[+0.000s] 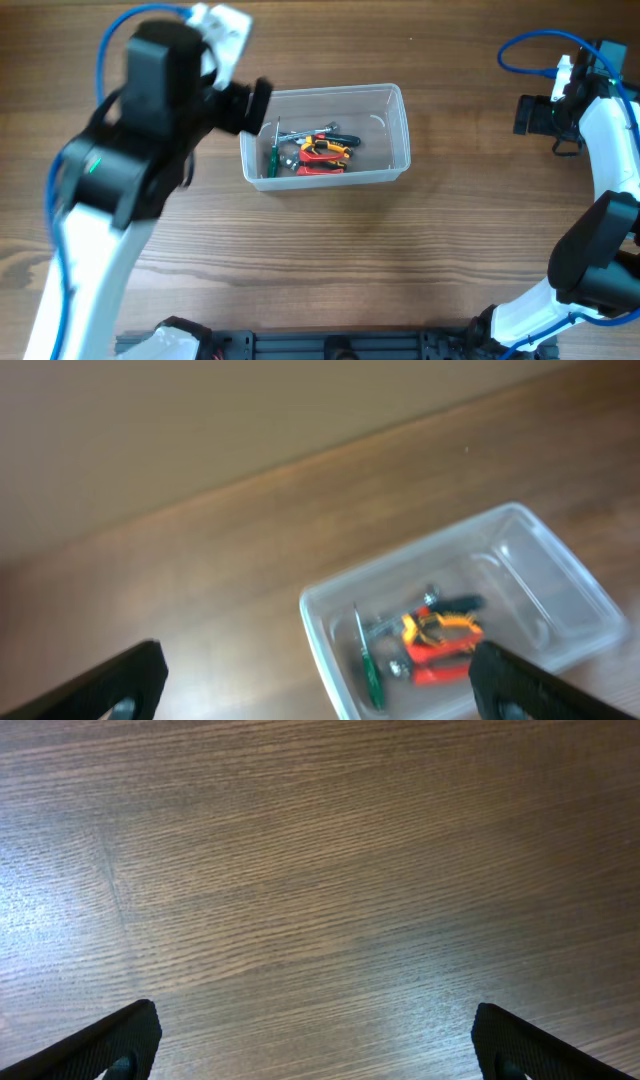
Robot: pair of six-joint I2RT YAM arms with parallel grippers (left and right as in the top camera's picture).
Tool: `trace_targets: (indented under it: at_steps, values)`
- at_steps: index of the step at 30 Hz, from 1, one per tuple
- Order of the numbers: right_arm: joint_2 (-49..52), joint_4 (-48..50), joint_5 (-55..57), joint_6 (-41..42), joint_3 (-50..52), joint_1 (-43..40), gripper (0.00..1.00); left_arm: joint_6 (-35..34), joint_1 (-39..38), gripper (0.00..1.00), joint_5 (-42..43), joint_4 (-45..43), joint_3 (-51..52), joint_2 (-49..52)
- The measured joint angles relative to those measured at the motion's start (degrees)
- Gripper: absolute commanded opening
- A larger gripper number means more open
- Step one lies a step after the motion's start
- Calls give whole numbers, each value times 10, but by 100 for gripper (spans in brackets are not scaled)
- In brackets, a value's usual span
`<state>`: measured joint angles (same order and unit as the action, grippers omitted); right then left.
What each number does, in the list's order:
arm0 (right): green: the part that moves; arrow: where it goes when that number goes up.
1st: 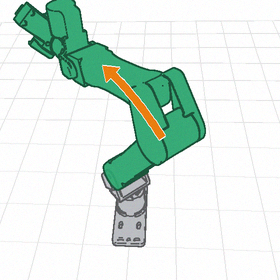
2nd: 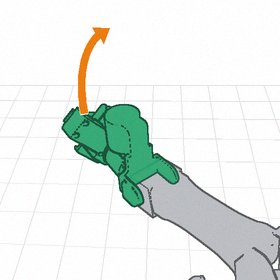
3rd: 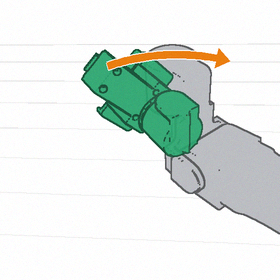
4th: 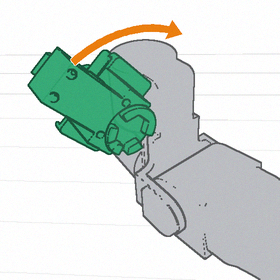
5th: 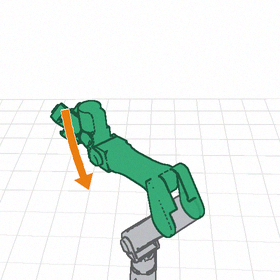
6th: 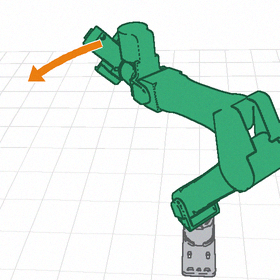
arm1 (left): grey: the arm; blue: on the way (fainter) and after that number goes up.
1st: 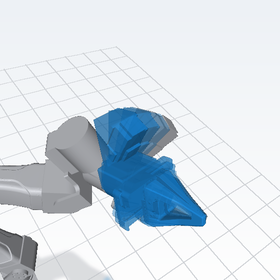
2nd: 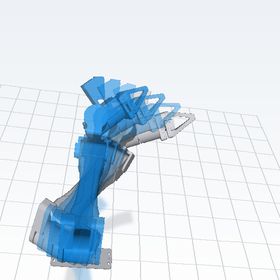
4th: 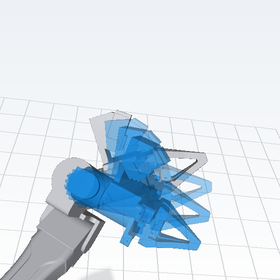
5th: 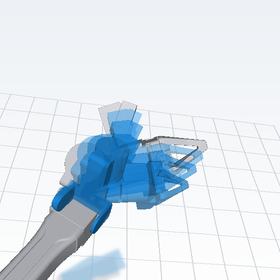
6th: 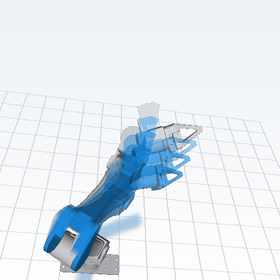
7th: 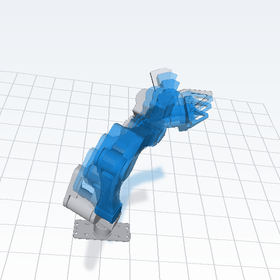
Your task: Pack container
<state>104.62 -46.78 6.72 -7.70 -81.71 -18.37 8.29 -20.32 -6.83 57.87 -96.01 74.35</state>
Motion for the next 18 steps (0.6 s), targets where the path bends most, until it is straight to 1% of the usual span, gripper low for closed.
trace_targets:
  at_steps: [5, 8, 10, 13, 18]
  values:
    - [0, 0, 0, 0, 0, 0, 100, -80, 0, 100, -8, 115, -3, -76]
    - [0, 0, 0, 0, 0, 0, 100, -129, 0, 100, -4, 210, -4, -100]
    - [0, 0, 0, 0, 0, 0, 100, -153, 0, 100, 10, 254, -4, -109]
    - [0, 0, 0, 0, 0, 0, 100, -176, 0, 100, 42, 288, -4, -120]
    - [0, 0, 0, 0, 0, 0, 100, -198, 0, 100, 73, 296, 27, -173]
